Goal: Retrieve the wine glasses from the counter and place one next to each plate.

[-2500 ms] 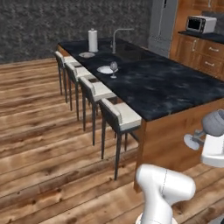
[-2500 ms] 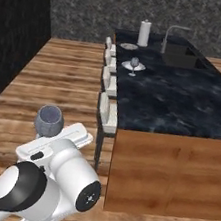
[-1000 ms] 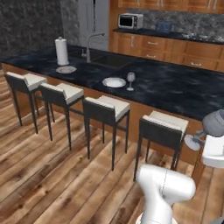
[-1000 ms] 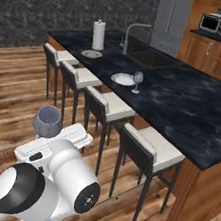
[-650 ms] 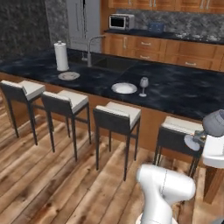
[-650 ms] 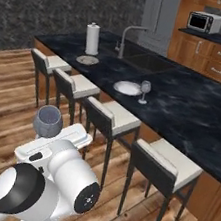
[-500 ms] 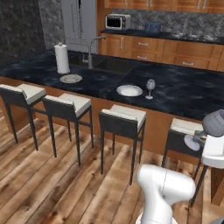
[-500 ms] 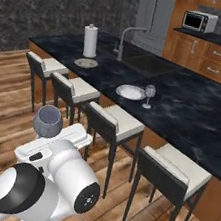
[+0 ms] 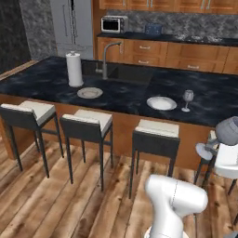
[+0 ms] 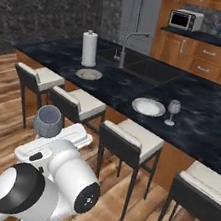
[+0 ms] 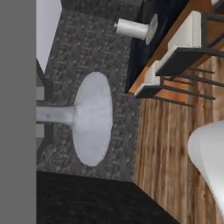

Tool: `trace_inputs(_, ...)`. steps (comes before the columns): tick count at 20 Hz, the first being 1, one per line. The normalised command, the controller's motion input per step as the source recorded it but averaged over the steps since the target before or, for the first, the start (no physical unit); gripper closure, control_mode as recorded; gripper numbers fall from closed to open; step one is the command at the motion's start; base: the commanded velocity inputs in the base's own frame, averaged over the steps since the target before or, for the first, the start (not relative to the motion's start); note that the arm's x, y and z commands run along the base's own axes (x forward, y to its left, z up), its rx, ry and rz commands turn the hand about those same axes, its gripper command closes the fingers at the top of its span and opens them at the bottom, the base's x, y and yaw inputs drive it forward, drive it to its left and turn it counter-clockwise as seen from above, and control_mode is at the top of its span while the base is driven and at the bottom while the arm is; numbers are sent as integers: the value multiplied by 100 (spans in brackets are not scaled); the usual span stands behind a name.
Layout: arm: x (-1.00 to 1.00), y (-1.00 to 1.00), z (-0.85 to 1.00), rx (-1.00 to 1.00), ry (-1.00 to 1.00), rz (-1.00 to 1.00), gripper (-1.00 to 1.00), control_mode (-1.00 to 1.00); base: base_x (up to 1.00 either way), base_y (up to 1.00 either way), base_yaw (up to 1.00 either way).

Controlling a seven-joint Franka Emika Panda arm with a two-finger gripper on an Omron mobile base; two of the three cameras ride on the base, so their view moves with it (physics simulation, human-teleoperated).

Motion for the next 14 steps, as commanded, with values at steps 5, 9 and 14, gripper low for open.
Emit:
trace_inputs(5,0,0,0,0,0,0,100,100,47,100,-26)
trace_inputs(9,0,0,0,0,0,0,100,100,66,100,-27)
trace_inputs(14,0,0,0,0,0,0,100,100,100,85,-29)
